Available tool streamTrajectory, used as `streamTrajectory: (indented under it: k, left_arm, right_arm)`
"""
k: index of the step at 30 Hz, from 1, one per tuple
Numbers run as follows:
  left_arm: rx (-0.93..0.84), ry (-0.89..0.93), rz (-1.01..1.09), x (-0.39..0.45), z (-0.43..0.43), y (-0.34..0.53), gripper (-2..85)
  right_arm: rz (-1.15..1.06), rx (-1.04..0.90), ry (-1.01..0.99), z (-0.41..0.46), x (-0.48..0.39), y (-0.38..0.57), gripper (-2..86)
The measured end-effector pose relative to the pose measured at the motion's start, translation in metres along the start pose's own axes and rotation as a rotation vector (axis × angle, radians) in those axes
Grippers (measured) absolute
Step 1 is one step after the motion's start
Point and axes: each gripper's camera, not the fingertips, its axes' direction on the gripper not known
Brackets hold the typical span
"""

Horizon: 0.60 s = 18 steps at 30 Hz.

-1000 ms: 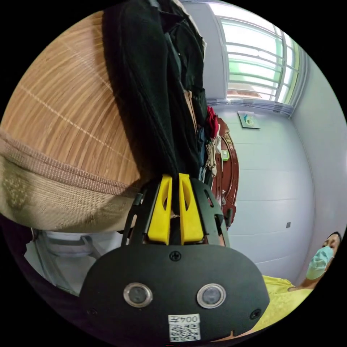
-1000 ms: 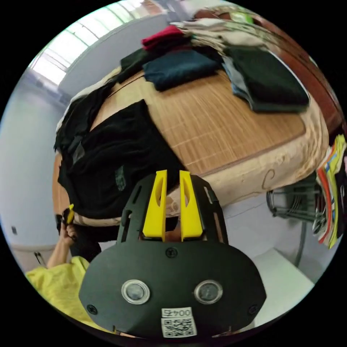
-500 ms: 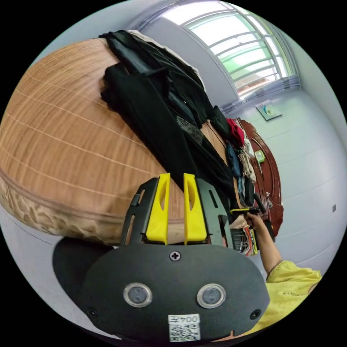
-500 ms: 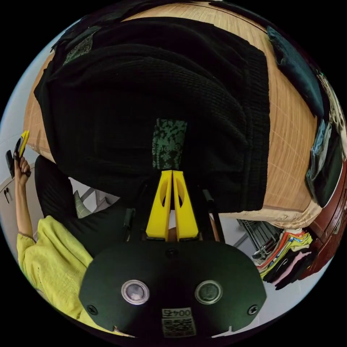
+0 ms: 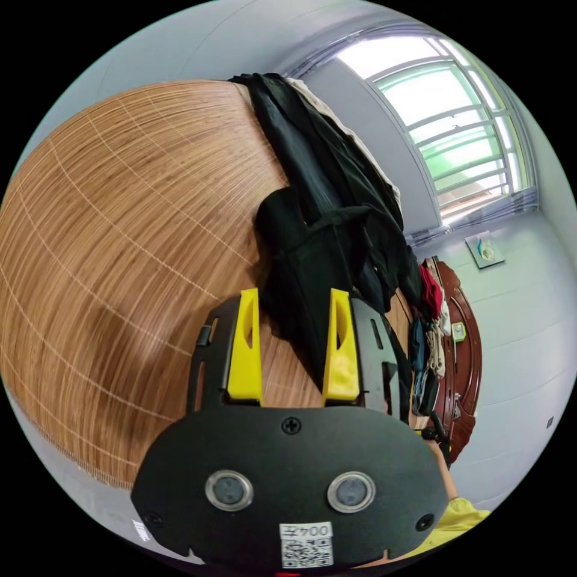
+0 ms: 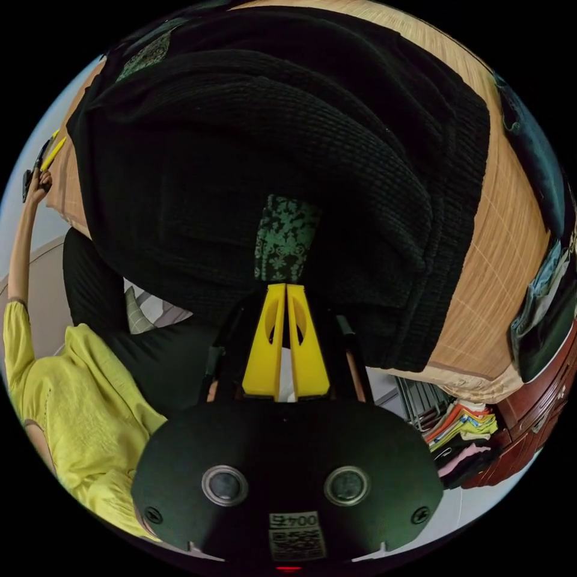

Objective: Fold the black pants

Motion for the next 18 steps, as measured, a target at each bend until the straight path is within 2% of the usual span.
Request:
streamTrajectory:
  k: [5, 7, 8, 14, 18]
  left_arm:
    - [-0.023, 0.004, 0.009, -0.005, 0.009, -0.027, 13.2]
    - [-0.025, 0.021, 0.039, -0.003, 0.001, -0.032, 6.4]
    - [-0.012, 0.013, 0.052, 0.0, -0.004, -0.032, 5.9]
    - [0.109, 0.061, 0.172, 0.021, -0.091, -0.004, 3.5]
    - [0.209, 0.122, 0.178, 0.0, -0.181, 0.051, 3.2]
  right_arm:
    - [0.014, -0.057, -0.008, 0.01, -0.001, -0.017, -0.7]
    - [0.008, -0.089, 0.027, 0.015, -0.007, -0.024, -0.7]
    - [0.007, -0.096, 0.037, 0.016, -0.008, -0.026, -0.7]
    - [0.012, -0.125, 0.084, 0.026, -0.017, -0.032, -0.7]
    - [0.03, -0.104, 0.069, 0.029, -0.015, -0.027, -0.7]
